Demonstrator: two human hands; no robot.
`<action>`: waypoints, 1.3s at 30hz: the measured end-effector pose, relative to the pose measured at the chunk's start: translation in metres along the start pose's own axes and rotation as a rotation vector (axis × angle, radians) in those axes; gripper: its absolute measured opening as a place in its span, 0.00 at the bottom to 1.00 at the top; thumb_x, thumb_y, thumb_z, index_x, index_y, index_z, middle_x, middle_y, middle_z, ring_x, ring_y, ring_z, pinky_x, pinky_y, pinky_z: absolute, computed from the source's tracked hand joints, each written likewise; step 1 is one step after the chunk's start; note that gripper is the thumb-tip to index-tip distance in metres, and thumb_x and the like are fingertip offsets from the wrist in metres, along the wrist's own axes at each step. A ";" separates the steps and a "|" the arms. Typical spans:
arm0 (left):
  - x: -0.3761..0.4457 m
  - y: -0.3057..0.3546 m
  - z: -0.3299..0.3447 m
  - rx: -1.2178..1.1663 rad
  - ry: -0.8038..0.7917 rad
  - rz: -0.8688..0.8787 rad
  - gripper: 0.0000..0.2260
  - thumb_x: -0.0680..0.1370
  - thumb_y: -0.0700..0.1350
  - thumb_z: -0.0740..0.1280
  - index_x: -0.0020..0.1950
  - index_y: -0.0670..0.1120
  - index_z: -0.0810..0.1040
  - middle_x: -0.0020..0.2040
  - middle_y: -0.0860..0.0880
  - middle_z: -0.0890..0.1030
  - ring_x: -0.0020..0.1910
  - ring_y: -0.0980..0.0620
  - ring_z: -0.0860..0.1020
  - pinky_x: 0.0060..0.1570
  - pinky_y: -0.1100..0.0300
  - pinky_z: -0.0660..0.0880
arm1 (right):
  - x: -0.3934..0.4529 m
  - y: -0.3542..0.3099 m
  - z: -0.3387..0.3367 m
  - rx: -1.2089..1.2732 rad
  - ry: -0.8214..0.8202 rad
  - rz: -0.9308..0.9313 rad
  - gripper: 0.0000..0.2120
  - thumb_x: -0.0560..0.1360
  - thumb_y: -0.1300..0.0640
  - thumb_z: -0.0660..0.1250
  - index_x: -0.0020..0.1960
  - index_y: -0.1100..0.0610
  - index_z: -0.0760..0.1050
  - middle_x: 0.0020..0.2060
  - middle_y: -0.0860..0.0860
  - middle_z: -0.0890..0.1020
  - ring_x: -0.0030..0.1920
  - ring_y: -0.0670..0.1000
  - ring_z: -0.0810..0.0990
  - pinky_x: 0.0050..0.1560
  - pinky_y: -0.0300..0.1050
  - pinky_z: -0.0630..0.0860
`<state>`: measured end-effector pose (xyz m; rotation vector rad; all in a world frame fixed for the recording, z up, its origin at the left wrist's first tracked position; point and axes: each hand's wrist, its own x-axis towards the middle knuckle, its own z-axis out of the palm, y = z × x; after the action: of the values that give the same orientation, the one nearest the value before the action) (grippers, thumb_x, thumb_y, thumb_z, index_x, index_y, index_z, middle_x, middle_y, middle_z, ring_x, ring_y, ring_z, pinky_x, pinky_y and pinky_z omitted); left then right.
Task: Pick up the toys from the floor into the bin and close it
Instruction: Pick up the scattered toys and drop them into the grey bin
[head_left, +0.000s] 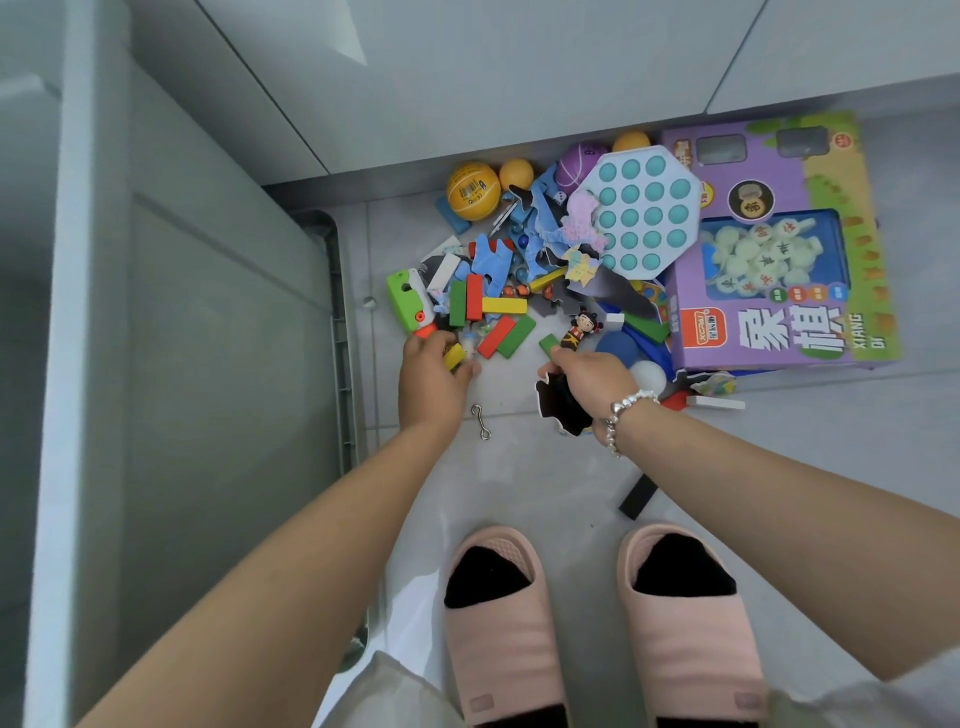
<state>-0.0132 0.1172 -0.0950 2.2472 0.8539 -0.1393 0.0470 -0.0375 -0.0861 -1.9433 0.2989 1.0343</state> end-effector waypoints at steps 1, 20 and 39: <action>0.000 0.001 0.001 0.000 -0.003 0.001 0.15 0.75 0.43 0.70 0.60 0.43 0.75 0.62 0.44 0.70 0.56 0.46 0.73 0.53 0.63 0.67 | 0.000 0.001 0.001 0.007 0.004 0.001 0.16 0.78 0.50 0.57 0.33 0.51 0.72 0.31 0.47 0.73 0.32 0.44 0.70 0.34 0.35 0.65; 0.007 0.003 0.006 0.014 -0.062 0.080 0.13 0.76 0.42 0.68 0.58 0.41 0.69 0.55 0.46 0.67 0.50 0.50 0.68 0.47 0.63 0.65 | 0.001 0.002 -0.003 0.079 0.048 0.059 0.16 0.78 0.52 0.58 0.32 0.53 0.72 0.34 0.50 0.76 0.38 0.50 0.73 0.43 0.42 0.70; -0.053 0.102 -0.145 -0.738 0.077 -0.054 0.13 0.79 0.51 0.63 0.60 0.47 0.69 0.40 0.54 0.72 0.33 0.60 0.71 0.39 0.63 0.71 | -0.064 -0.132 0.010 0.159 0.035 -0.190 0.13 0.72 0.46 0.59 0.33 0.51 0.71 0.41 0.55 0.76 0.45 0.54 0.74 0.59 0.56 0.72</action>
<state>-0.0124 0.1316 0.0897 1.5445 0.8324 0.2114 0.0755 0.0346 0.0385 -1.8094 0.2046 0.8283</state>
